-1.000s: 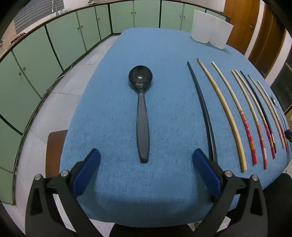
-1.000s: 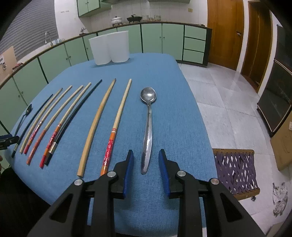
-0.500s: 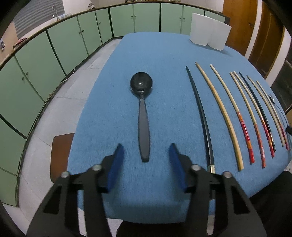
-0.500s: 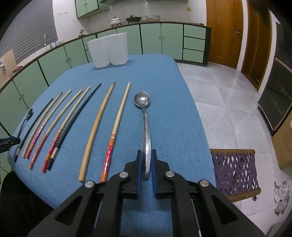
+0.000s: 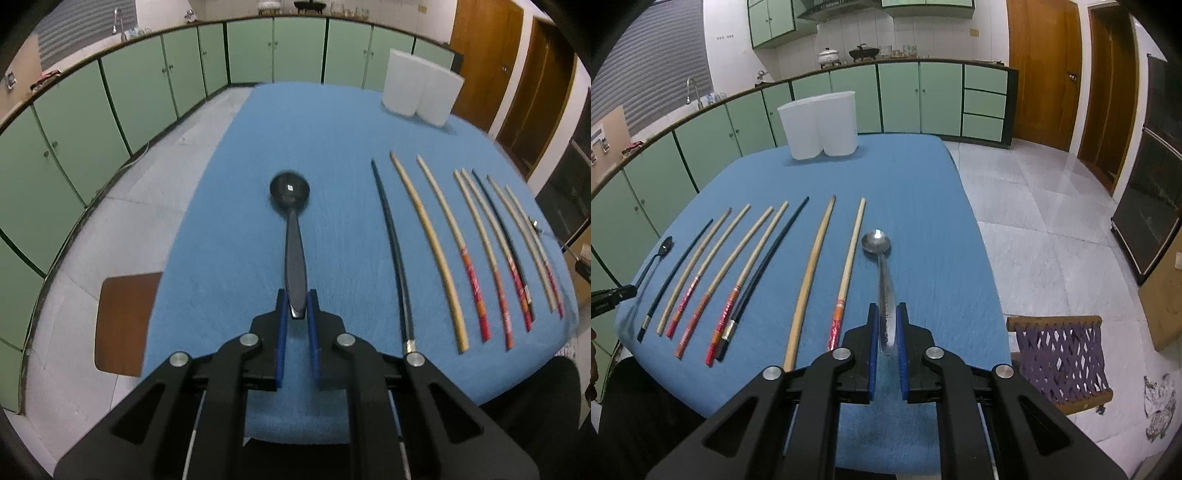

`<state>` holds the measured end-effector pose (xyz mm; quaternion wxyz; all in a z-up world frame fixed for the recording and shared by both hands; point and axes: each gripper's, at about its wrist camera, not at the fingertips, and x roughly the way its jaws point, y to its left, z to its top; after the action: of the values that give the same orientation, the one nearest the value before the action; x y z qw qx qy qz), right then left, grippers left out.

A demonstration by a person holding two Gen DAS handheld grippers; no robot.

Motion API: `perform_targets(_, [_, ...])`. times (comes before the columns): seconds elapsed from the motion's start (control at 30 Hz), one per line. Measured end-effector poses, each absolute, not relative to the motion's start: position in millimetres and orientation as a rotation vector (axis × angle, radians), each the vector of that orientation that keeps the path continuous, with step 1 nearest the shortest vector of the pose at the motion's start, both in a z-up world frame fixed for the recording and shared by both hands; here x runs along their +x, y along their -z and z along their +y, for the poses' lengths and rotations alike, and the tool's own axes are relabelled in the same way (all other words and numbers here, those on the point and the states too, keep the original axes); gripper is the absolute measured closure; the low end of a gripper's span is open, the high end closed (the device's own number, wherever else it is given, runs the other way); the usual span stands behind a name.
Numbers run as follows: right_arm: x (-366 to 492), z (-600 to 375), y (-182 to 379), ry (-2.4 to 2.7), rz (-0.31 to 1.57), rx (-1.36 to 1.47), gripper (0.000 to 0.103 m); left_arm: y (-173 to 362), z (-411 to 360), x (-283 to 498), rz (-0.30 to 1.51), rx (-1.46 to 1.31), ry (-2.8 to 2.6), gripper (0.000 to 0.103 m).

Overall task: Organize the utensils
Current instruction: 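Grasp the black ladle handle with the left tool while the right tool grasps the metal spoon, then lift the ladle with the left tool while the right tool lifts the spoon toward the holder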

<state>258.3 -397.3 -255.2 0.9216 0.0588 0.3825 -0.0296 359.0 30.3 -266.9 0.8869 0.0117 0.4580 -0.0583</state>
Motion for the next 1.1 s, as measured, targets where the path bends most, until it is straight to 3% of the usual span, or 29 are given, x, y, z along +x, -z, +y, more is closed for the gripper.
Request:
perform_targets(0.5, [290,-398,218,0.036,0.720,0.085,0.094,196,29,390,0.783,0.002,0.166,0.094])
perform_targets(1.1, [340,-382,177,-0.035,0.697,-0.026,0.096,159,17,429,0.734,-0.013,0.251,0.094])
